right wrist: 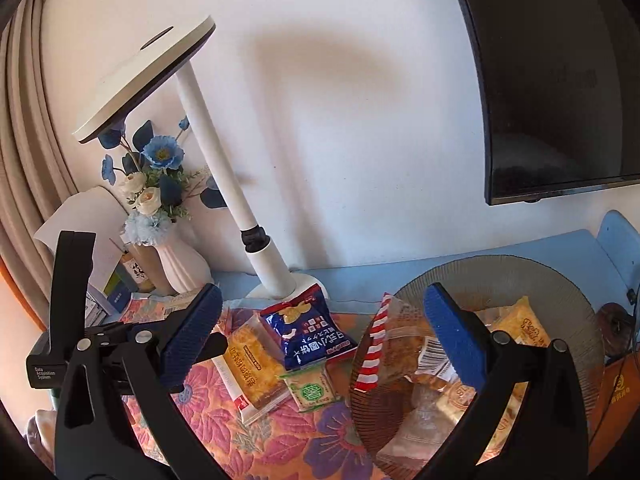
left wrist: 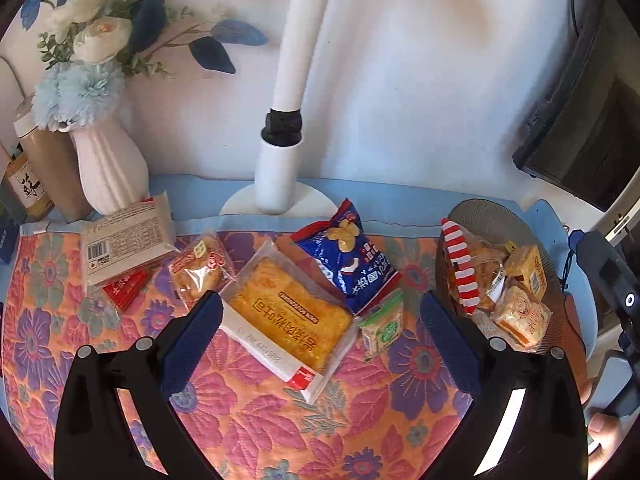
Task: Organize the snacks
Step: 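Move both tools back toward the remaining snacks on the tablecloth, then approach the red caramel biscuit with the left tool while the right tool approaches the yellow toast bag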
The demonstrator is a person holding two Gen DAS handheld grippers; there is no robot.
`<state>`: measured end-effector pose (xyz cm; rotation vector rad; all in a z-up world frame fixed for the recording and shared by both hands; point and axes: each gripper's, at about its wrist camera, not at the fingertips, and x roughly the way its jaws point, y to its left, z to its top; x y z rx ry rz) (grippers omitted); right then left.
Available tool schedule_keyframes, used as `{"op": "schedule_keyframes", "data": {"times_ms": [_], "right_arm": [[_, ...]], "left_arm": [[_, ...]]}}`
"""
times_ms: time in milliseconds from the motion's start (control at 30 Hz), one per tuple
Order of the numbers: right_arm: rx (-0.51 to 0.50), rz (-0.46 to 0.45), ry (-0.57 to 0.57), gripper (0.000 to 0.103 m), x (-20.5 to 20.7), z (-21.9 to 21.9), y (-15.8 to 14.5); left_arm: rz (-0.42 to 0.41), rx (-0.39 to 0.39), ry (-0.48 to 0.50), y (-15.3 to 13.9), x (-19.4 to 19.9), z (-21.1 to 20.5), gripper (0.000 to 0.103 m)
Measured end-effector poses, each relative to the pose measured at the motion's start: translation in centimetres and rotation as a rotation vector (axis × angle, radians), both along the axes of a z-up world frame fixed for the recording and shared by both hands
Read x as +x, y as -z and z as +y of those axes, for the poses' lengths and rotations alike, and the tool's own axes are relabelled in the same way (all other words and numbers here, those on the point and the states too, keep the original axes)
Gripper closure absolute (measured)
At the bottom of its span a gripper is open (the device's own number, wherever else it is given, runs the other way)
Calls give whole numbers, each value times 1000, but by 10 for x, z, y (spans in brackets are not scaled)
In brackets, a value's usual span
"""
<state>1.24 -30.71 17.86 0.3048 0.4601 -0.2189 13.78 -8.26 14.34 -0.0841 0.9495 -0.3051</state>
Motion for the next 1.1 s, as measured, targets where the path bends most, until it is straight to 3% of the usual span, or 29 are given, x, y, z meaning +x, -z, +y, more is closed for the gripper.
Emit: {"op": "schedule_keyframes", "data": {"times_ms": [167,333,500,667,767,833,933,1000,1033,1100], "right_arm": [[40,5,-44,3,9,32,14],[111,47,-89,3,21,60,47],[178,140,-127,3,41,85,92],[279,213,-84,3,59,88,137],[244,265,-90,3,73,91,154],[233,287,-97,3,84,91,161],[233,279,-91,3,97,85,165],[239,257,-91,3,103,81,167],[245,239,-93,3,106,79,169],[268,213,-98,3,106,75,171]], "left_arm": [[2,2,-92,6,6,59,5],[26,5,-163,26,10,115,5],[76,62,-194,58,16,161,5],[172,112,-161,105,28,184,5],[209,99,-173,127,37,195,5],[152,121,-165,126,40,191,5],[138,204,-152,132,53,179,5],[67,251,-148,136,55,171,5],[30,244,-156,138,54,171,5],[33,227,-167,138,54,173,5]]}}
